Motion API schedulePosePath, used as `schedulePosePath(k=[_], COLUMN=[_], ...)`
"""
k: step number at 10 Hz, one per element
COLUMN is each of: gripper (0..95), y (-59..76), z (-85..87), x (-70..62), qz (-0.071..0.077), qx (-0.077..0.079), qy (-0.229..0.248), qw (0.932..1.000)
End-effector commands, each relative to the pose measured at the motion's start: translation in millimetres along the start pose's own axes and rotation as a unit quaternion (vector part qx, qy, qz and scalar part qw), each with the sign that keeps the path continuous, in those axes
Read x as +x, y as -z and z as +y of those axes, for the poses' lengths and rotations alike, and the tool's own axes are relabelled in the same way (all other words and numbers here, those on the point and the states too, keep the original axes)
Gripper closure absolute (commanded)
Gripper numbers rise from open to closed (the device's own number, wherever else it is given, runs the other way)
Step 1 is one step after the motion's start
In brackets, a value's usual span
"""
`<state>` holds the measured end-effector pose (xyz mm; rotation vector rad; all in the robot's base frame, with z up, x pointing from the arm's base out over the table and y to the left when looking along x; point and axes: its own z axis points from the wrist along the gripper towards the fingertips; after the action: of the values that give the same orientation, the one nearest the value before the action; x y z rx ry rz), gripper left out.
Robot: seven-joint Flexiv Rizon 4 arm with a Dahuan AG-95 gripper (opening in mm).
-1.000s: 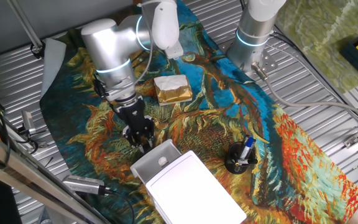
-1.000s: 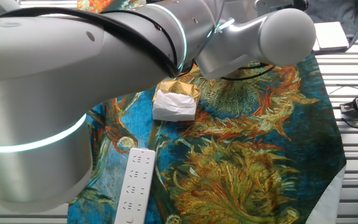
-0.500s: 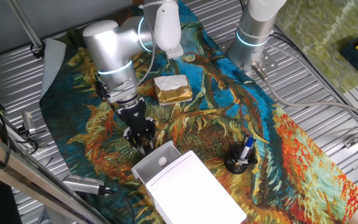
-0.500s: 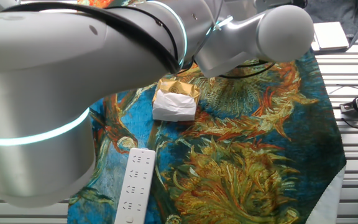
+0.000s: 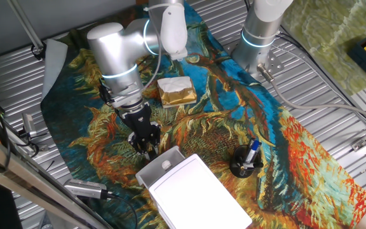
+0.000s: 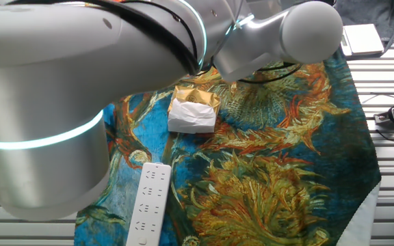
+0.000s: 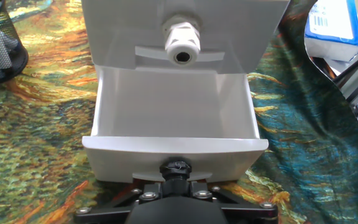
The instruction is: Grasp the handle and close the drawer
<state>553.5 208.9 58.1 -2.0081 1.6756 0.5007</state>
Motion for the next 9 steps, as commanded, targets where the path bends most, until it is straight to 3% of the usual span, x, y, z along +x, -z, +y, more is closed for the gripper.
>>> schedulePosePath(k=[1,9], gripper=[95.0,95.0], y=[0.2,-5.0], z=[-0.6,0.6], x=[-1.1,-8.9], qz=[0.0,0.002], qx=[0.0,0.003], qy=[0.0,-0.007], qw=[1.0,1.0])
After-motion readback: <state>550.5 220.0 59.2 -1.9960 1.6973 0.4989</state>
